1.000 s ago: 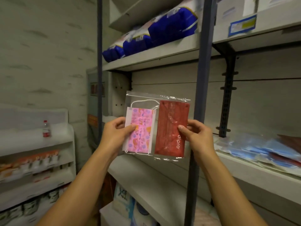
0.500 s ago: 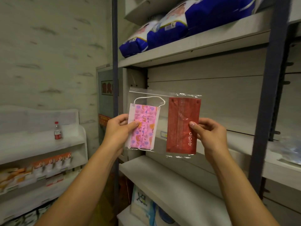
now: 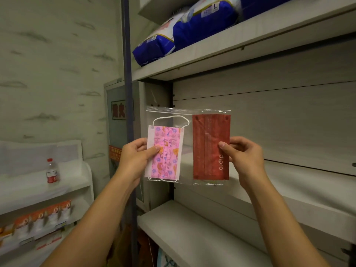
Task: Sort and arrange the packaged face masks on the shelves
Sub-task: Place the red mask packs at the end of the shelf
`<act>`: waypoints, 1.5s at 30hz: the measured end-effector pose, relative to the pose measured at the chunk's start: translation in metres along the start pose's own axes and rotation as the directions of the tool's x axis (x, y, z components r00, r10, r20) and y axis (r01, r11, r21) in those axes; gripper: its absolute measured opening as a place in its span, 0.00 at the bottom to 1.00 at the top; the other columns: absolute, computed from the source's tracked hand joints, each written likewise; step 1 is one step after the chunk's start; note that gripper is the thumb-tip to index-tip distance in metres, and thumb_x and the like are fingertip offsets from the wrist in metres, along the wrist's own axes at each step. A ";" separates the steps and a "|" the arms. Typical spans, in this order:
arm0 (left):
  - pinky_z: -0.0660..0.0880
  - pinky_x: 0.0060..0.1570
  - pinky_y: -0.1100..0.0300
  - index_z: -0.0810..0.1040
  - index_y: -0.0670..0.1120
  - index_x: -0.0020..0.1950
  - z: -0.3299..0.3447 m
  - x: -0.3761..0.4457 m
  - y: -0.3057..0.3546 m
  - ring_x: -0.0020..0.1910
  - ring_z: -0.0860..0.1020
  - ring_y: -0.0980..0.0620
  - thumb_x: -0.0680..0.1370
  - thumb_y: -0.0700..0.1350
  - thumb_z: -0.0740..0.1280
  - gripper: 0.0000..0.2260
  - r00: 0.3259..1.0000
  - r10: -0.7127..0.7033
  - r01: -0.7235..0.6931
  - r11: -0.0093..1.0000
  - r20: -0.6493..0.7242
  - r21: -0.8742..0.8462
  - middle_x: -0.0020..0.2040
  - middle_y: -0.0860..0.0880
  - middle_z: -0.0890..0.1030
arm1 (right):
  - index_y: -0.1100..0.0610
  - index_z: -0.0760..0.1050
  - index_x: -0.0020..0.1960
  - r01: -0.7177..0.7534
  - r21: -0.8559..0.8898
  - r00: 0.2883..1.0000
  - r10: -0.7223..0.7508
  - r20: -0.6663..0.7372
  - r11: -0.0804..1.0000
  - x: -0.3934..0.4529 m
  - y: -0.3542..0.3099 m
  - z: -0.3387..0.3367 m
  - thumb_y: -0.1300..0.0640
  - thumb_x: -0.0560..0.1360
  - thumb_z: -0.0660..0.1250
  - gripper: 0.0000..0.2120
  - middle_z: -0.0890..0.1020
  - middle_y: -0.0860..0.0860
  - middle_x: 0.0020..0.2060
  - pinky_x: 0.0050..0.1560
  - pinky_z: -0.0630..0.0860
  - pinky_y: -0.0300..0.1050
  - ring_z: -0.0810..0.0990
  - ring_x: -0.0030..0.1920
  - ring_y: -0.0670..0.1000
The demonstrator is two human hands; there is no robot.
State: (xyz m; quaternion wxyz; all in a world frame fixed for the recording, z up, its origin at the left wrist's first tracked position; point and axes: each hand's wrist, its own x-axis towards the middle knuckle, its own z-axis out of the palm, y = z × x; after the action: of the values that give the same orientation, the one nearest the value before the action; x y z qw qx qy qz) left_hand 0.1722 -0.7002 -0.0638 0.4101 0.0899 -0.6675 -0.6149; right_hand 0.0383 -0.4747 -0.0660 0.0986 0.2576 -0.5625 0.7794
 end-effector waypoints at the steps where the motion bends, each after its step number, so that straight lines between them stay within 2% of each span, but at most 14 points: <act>1: 0.84 0.44 0.50 0.82 0.43 0.57 0.001 0.014 -0.004 0.48 0.86 0.49 0.77 0.38 0.73 0.09 1.000 0.004 -0.004 1.000 0.000 -0.001 0.49 0.47 0.87 | 0.59 0.81 0.46 -0.002 -0.002 1.000 0.002 0.004 1.000 0.012 0.006 0.007 0.65 0.73 0.76 0.05 0.85 0.55 0.38 0.44 0.80 0.45 0.84 0.37 0.48; 4: 0.84 0.46 0.49 0.82 0.42 0.56 0.003 0.052 -0.012 0.47 0.86 0.48 0.77 0.38 0.73 0.09 1.000 0.007 -0.007 1.000 0.001 0.008 0.49 0.47 0.87 | 0.59 0.81 0.47 -0.018 0.000 1.000 0.018 0.015 1.000 0.045 0.021 0.025 0.64 0.73 0.76 0.05 0.85 0.56 0.40 0.49 0.82 0.49 0.85 0.40 0.50; 10: 0.83 0.46 0.49 0.82 0.44 0.57 0.001 0.110 -0.028 0.48 0.86 0.49 0.77 0.39 0.73 0.09 1.000 0.018 -0.018 1.000 -0.005 -0.008 0.49 0.48 0.87 | 0.60 0.81 0.49 -0.011 0.037 1.000 0.011 -0.007 0.999 0.087 0.048 0.050 0.63 0.74 0.75 0.06 0.84 0.55 0.39 0.50 0.83 0.50 0.86 0.42 0.53; 14: 0.83 0.48 0.48 0.82 0.44 0.56 0.000 0.139 -0.044 0.48 0.86 0.50 0.77 0.38 0.73 0.08 1.000 0.002 -0.002 1.000 0.001 -0.027 0.48 0.49 0.87 | 0.61 0.81 0.50 -0.037 0.048 0.999 0.038 -0.026 0.998 0.101 0.066 0.065 0.62 0.74 0.75 0.06 0.85 0.57 0.42 0.53 0.83 0.54 0.86 0.47 0.58; 19: 0.83 0.49 0.47 0.82 0.44 0.55 -0.008 0.175 -0.066 0.48 0.86 0.50 0.77 0.38 0.73 0.07 0.999 -0.009 0.011 0.998 0.032 -0.059 0.48 0.49 0.87 | 0.60 0.81 0.48 -0.024 0.037 0.998 0.026 -0.049 0.999 0.117 0.079 0.092 0.63 0.74 0.75 0.05 0.84 0.54 0.39 0.52 0.83 0.52 0.85 0.42 0.54; 25: 0.83 0.50 0.49 0.82 0.43 0.58 -0.019 0.231 -0.094 0.49 0.86 0.50 0.77 0.38 0.73 0.10 0.992 -0.006 0.018 0.996 0.125 -0.091 0.50 0.48 0.87 | 0.58 0.79 0.45 0.024 0.018 0.993 -0.021 -0.118 1.000 0.136 0.098 0.121 0.65 0.74 0.74 0.05 0.82 0.53 0.38 0.53 0.81 0.51 0.83 0.43 0.54; 31: 0.83 0.47 0.52 0.82 0.43 0.56 -0.017 0.295 -0.119 0.47 0.86 0.50 0.77 0.38 0.73 0.08 0.949 -0.025 0.063 0.992 0.313 -0.112 0.48 0.48 0.87 | 0.57 0.80 0.45 0.068 -0.066 0.965 -0.082 -0.247 0.996 0.157 0.114 0.147 0.64 0.73 0.75 0.06 0.82 0.57 0.43 0.56 0.79 0.58 0.82 0.45 0.55; 34: 0.83 0.49 0.48 0.82 0.42 0.57 -0.013 0.325 -0.132 0.48 0.86 0.48 0.76 0.38 0.74 0.10 0.918 -0.034 0.096 0.986 0.394 -0.139 0.49 0.46 0.87 | 0.58 0.80 0.46 0.079 -0.114 0.949 -0.109 -0.296 0.990 0.166 0.117 0.158 0.63 0.73 0.75 0.05 0.82 0.59 0.45 0.59 0.79 0.61 0.83 0.47 0.57; 36: 0.83 0.50 0.47 0.82 0.41 0.56 -0.005 0.343 -0.141 0.48 0.86 0.46 0.76 0.37 0.74 0.10 0.898 -0.027 0.111 0.979 0.439 -0.168 0.49 0.45 0.87 | 0.60 0.80 0.47 0.088 -0.118 0.935 -0.123 -0.333 0.989 0.171 0.120 0.162 0.64 0.73 0.75 0.05 0.82 0.60 0.46 0.56 0.80 0.59 0.83 0.46 0.57; 40: 0.83 0.47 0.49 0.83 0.41 0.55 0.014 0.366 -0.155 0.47 0.86 0.45 0.75 0.36 0.74 0.10 0.870 -0.008 0.116 0.975 0.492 -0.190 0.48 0.44 0.87 | 0.58 0.78 0.44 0.105 -0.102 0.909 -0.137 -0.394 0.989 0.184 0.125 0.164 0.66 0.73 0.74 0.07 0.82 0.55 0.40 0.42 0.75 0.47 0.82 0.41 0.54; 43: 0.84 0.46 0.48 0.83 0.43 0.51 0.032 0.382 -0.165 0.45 0.86 0.45 0.73 0.34 0.75 0.08 0.859 0.022 0.106 0.970 0.512 -0.219 0.46 0.43 0.87 | 0.57 0.78 0.41 0.115 -0.077 0.910 -0.136 -0.392 0.990 0.197 0.124 0.164 0.68 0.74 0.73 0.08 0.83 0.54 0.37 0.32 0.73 0.40 0.81 0.35 0.49; 45: 0.83 0.47 0.48 0.83 0.43 0.50 0.044 0.391 -0.169 0.43 0.86 0.46 0.73 0.34 0.76 0.09 0.852 0.027 0.105 0.969 0.523 -0.222 0.44 0.44 0.87 | 0.59 0.77 0.41 0.131 -0.063 0.912 -0.145 -0.384 0.989 0.209 0.121 0.165 0.69 0.74 0.72 0.08 0.82 0.54 0.37 0.30 0.73 0.39 0.81 0.34 0.49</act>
State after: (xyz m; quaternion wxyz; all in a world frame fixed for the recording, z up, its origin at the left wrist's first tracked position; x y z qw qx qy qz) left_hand -0.1749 -0.9495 -0.0401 0.2089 -0.1173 -0.6715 -0.7012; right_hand -0.1450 -0.6988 -0.0202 0.2673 0.1357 -0.5261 0.7959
